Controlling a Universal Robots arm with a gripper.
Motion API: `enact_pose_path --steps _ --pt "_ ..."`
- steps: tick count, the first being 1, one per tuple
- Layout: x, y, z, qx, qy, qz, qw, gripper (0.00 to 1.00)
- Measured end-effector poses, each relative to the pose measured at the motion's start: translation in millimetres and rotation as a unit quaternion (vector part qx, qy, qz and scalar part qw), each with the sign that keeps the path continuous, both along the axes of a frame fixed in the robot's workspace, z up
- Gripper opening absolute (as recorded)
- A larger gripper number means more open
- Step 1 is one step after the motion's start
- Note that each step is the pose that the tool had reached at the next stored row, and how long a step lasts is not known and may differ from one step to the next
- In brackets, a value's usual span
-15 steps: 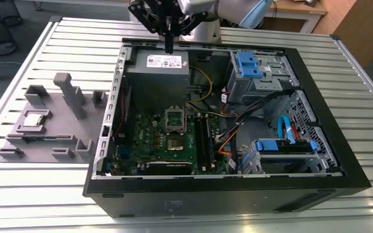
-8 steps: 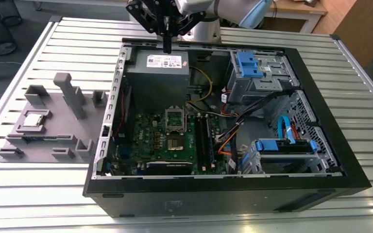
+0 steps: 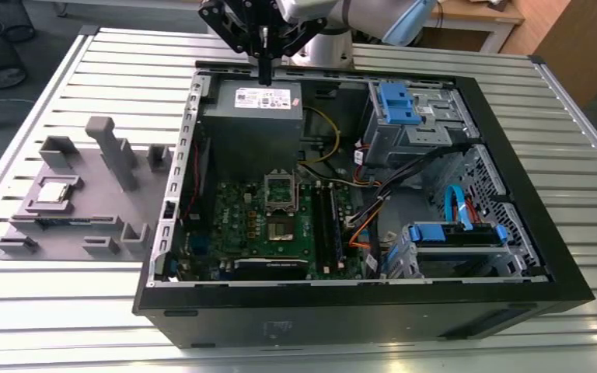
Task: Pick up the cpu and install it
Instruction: 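Reach for the cpu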
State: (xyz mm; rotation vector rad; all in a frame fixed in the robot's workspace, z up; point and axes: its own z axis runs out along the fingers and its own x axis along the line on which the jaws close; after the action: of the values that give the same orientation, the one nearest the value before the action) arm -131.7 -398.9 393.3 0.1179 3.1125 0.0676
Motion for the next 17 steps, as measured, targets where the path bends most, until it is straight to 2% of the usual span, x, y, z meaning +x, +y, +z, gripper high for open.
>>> enact_pose_path --steps 17 --pt "-5.2 0.0 0.0 0.0 0.0 0.0 1.0 0.1"
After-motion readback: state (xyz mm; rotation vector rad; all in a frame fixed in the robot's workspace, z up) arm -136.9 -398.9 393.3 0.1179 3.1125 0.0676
